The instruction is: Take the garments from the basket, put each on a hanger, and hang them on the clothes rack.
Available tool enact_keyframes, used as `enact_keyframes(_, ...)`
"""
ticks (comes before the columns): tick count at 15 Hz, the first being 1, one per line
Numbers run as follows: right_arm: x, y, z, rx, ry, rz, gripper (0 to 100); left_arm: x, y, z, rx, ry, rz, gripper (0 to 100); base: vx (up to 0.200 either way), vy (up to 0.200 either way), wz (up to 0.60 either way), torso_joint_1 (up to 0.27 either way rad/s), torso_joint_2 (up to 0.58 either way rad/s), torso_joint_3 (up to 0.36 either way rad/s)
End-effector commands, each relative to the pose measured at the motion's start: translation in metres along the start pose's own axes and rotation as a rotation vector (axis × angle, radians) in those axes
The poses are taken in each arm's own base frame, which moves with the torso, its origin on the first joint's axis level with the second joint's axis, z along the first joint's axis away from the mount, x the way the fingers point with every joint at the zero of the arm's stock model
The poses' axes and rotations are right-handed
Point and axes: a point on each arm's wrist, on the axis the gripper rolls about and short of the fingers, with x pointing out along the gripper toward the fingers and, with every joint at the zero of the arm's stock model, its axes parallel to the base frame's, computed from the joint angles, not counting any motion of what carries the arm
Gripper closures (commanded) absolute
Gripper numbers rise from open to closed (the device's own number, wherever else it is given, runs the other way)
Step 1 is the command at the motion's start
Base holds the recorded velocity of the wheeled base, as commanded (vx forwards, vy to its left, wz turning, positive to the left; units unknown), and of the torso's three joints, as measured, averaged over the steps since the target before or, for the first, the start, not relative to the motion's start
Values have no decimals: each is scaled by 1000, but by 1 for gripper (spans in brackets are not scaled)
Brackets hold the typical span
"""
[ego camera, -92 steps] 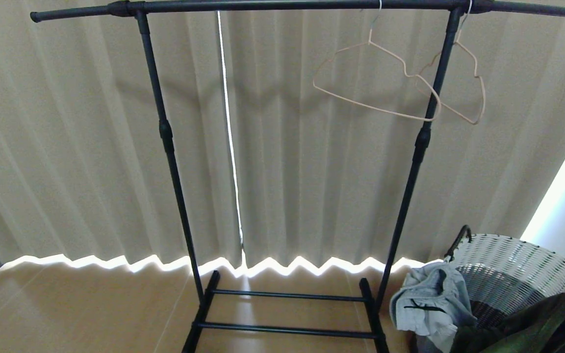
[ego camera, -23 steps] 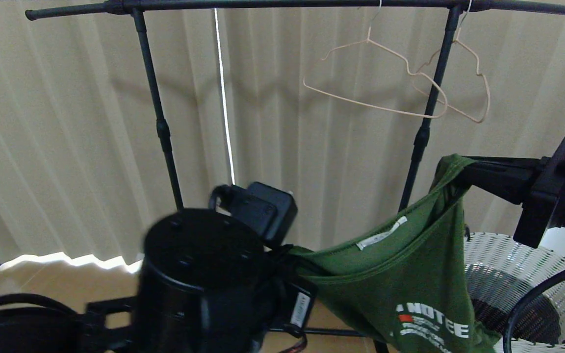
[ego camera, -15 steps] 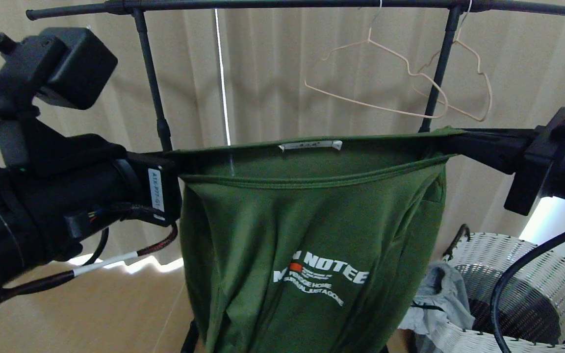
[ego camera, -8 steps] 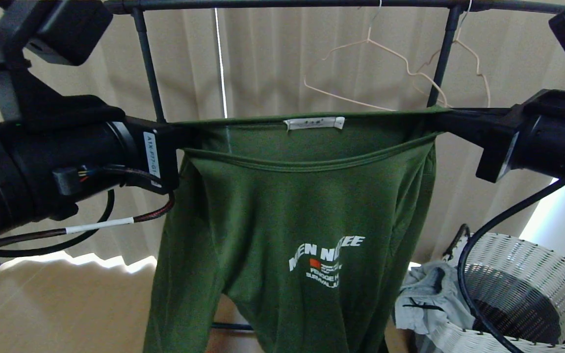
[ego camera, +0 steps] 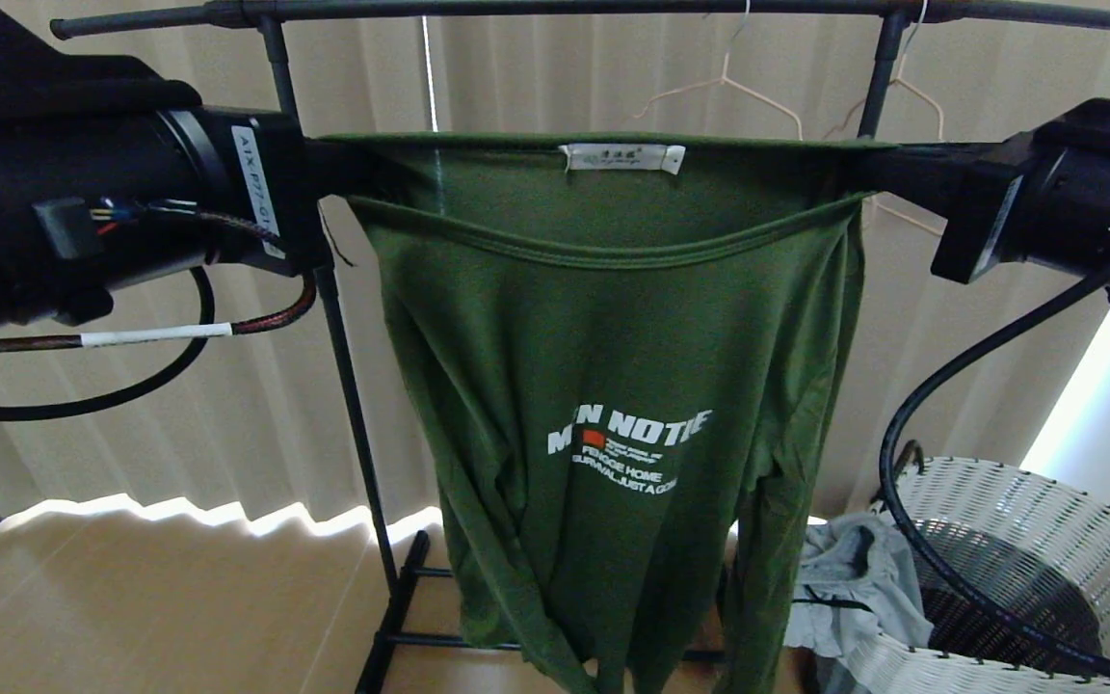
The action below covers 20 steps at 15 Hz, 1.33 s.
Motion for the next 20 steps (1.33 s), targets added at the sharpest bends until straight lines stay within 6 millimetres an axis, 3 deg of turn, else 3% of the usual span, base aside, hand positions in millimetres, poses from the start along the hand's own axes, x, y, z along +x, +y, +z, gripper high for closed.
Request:
enact_keyframes(1,1,0,-1,0,4,-1,100,2,-1,0,-2,2,-1,100,0,0,0,0,0,0)
enact_keyframes(7,-31,0,-2,-3,-7,-4,100,33,-8,-17,5,71,-2,100,0,0,0,0,0,0)
enact_keyframes(10,-57,2,-15,-12,26,7,100,70,-16,-36,-27,89,6,100,0,0,0,0,0,0)
enact_keyframes(15,-61,11,-19,-65,31,58,100,88,-16,-50,-71,119,20,100,0,0,0,0,0,0)
enact_keyframes(20,-57,13,-22,-83,45,70,100,90,-12,-53,-83,132,34,100,0,0,0,0,0,0)
